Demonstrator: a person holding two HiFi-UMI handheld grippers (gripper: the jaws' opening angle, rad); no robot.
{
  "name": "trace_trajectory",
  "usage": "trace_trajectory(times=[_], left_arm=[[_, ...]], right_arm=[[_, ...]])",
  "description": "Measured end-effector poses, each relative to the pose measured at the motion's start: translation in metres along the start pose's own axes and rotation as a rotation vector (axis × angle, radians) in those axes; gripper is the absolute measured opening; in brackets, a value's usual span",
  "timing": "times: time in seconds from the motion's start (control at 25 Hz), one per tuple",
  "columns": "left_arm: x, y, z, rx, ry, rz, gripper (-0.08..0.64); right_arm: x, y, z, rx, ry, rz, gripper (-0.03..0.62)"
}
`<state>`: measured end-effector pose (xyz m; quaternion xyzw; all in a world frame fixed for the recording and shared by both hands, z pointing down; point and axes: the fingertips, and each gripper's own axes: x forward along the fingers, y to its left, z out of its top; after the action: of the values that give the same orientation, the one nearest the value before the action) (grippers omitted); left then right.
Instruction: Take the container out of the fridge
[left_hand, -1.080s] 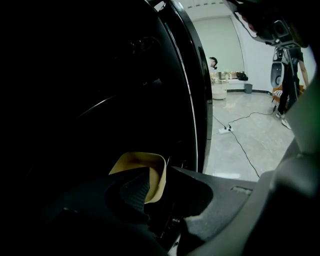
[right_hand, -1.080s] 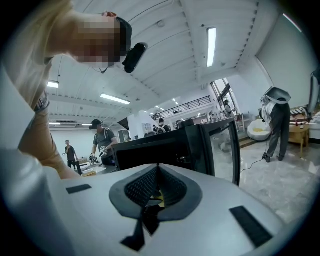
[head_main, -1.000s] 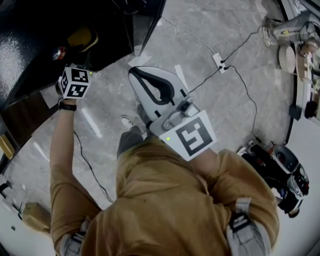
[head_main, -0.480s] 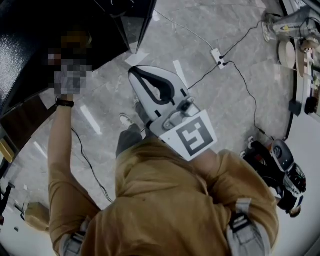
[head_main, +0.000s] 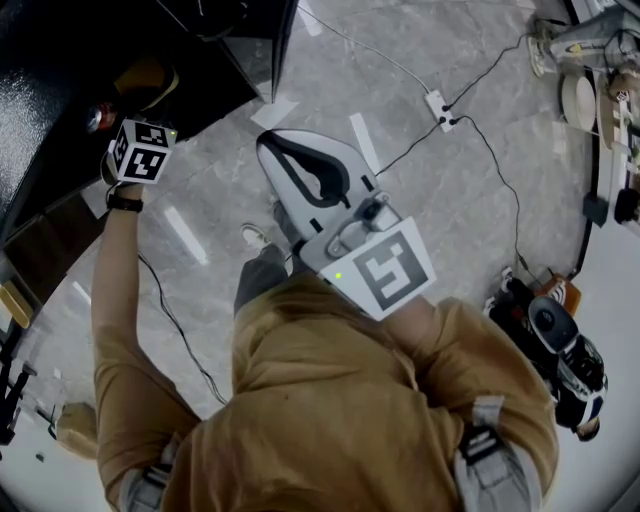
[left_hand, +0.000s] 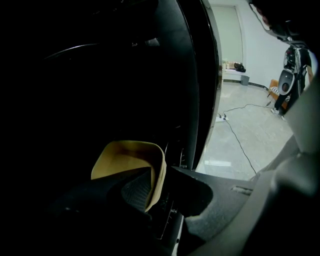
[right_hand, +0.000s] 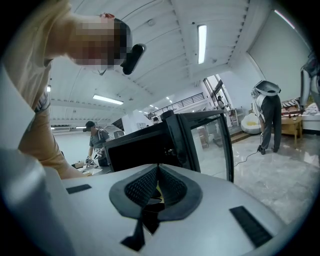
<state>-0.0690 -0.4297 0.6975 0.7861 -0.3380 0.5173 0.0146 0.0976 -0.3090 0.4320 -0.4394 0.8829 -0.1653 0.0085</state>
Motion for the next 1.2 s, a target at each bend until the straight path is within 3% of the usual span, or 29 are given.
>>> trace_trajectory(times=[0.84,1.2], left_arm=[[0.016,-0.001,-0.002,0.027,0.056,-0.058,0.034],[0.01,-0.005,0.004,0.042,0.014,-0.078,0.02]], right_arm=[[-0.006,-0.012,-0.001,0.003,-0.005,-0.03,0.003],[-0.011,-0.007,-0.002,0.009,-0.005,-0.047,0.003]])
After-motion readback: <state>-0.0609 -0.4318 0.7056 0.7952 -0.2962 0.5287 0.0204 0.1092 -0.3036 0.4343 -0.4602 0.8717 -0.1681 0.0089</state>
